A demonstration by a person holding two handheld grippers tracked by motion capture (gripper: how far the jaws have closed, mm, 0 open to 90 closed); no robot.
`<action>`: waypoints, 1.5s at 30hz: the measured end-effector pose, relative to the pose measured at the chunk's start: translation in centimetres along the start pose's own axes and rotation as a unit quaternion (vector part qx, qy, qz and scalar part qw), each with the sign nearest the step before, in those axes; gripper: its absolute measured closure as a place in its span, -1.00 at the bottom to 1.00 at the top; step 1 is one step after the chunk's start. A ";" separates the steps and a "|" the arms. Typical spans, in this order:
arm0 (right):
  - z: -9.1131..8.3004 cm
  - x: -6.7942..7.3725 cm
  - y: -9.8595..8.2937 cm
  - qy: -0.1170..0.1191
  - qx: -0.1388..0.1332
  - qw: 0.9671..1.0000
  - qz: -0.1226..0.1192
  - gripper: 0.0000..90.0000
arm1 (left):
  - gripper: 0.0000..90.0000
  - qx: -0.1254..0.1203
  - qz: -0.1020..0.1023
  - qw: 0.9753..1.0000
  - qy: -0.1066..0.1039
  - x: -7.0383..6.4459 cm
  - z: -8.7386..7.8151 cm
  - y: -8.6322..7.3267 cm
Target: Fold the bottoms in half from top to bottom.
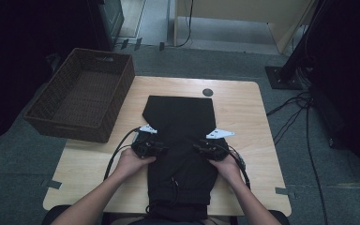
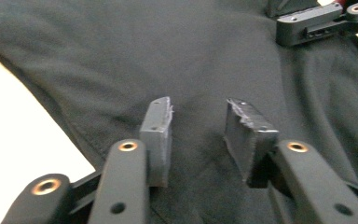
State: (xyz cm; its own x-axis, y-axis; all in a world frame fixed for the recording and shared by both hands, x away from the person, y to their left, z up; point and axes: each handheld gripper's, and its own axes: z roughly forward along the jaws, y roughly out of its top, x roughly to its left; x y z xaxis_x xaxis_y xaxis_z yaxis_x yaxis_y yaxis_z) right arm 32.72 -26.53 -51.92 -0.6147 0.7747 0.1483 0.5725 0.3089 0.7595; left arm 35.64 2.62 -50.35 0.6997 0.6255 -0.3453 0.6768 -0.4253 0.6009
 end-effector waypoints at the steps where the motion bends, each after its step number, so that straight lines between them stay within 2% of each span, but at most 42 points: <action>1: 0.0 -0.1 0.1 0.006 0.004 1.000 0.009 0.29 | 0.24 0.001 -0.002 1.000 0.005 0.1 0.0 0.3; 3: 0.1 -0.6 0.6 0.017 0.011 1.000 0.023 0.21 | 0.12 -0.003 0.004 1.000 0.019 0.5 -0.3 1.1; 4: 0.1 -0.9 0.9 0.018 0.007 0.999 0.032 0.18 | 0.11 -0.013 0.006 1.000 0.024 0.8 -0.5 1.5; 6: 0.0 -1.9 1.6 0.008 -0.003 0.999 0.037 0.15 | 0.08 -0.036 0.002 0.999 0.035 1.8 -1.1 2.7; 8: 0.1 -3.0 2.4 0.001 -0.008 0.999 0.044 0.14 | 0.08 -0.044 -0.004 0.998 0.035 2.9 -1.2 3.6; 13: 0.9 -6.0 3.7 -0.014 -0.015 0.998 0.065 0.09 | 0.03 -0.042 -0.015 0.997 0.056 6.0 -0.6 5.9; 15: 1.4 -7.0 4.2 -0.021 -0.015 0.997 0.067 0.07 | 0.00 -0.038 -0.035 0.998 0.045 7.1 -0.2 6.6; 16: 1.6 -7.7 4.6 -0.028 -0.012 0.997 0.068 0.06 | -0.01 -0.037 -0.038 0.998 0.047 7.5 -0.1 6.9; 18: 1.9 -8.6 5.0 -0.036 -0.011 0.997 0.070 0.03 | -0.01 -0.034 -0.033 0.997 0.057 8.5 -0.1 7.8; 21: 2.2 -10.1 5.8 -0.047 -0.018 0.996 0.076 0.01 | -0.02 -0.048 -0.046 0.996 0.065 9.8 -0.2 8.6; 24: 2.5 -11.1 6.5 -0.054 -0.019 0.995 0.080 -0.01 | -0.04 -0.041 -0.062 0.994 0.074 11.1 -0.1 9.3; 27: 2.8 -12.0 6.9 -0.056 -0.020 0.994 0.089 -0.02 | -0.07 -0.036 -0.058 0.994 0.088 11.9 0.1 9.7; 29: 3.1 -12.3 6.8 -0.067 -0.027 0.993 0.089 -0.01 | -0.07 -0.035 -0.073 0.993 0.088 12.6 0.3 9.8; 31: 3.4 -12.8 6.6 -0.068 -0.024 0.993 0.099 -0.02 | -0.07 -0.035 -0.080 0.992 0.088 13.0 0.5 9.9; 32: 3.8 -13.1 6.6 -0.061 -0.010 0.993 0.105 -0.05 | -0.07 -0.033 -0.081 0.992 0.089 13.1 0.7 9.9; 34: 4.2 -13.4 6.6 -0.062 -0.002 0.992 0.106 -0.07 | -0.07 -0.027 -0.077 0.993 0.088 13.1 1.1 10.0; 36: 4.5 -13.5 6.8 -0.062 -0.004 0.992 0.109 -0.08 | -0.08 -0.020 -0.073 0.993 0.089 13.0 1.5 10.0; 39: 5.1 -13.6 6.9 -0.069 -0.016 0.992 0.107 -0.10 | -0.08 -0.030 -0.074 0.993 0.084 12.8 1.9 10.1; 42: 5.7 -13.6 7.1 -0.063 -0.032 0.990 0.123 -0.09 | -0.05 -0.037 -0.079 0.993 0.079 12.5 2.3 10.2; 43: 5.9 -13.5 7.3 -0.060 -0.032 0.990 0.127 -0.09 | -0.04 -0.034 -0.073 0.994 0.080 12.4 2.3 10.3; 45: 6.2 -13.4 7.4 -0.059 -0.034 0.990 0.124 -0.08 | 0.00 -0.034 -0.071 0.994 0.080 12.3 2.4 10.3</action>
State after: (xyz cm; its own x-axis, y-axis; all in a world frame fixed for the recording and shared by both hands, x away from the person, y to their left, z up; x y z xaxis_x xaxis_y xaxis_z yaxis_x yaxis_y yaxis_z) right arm 48.52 -31.18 -52.17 -0.3909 0.8819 0.2636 0.6580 0.0675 0.7500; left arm 51.77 4.36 -50.20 0.5486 0.7744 -0.3152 0.7456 -0.2824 0.6036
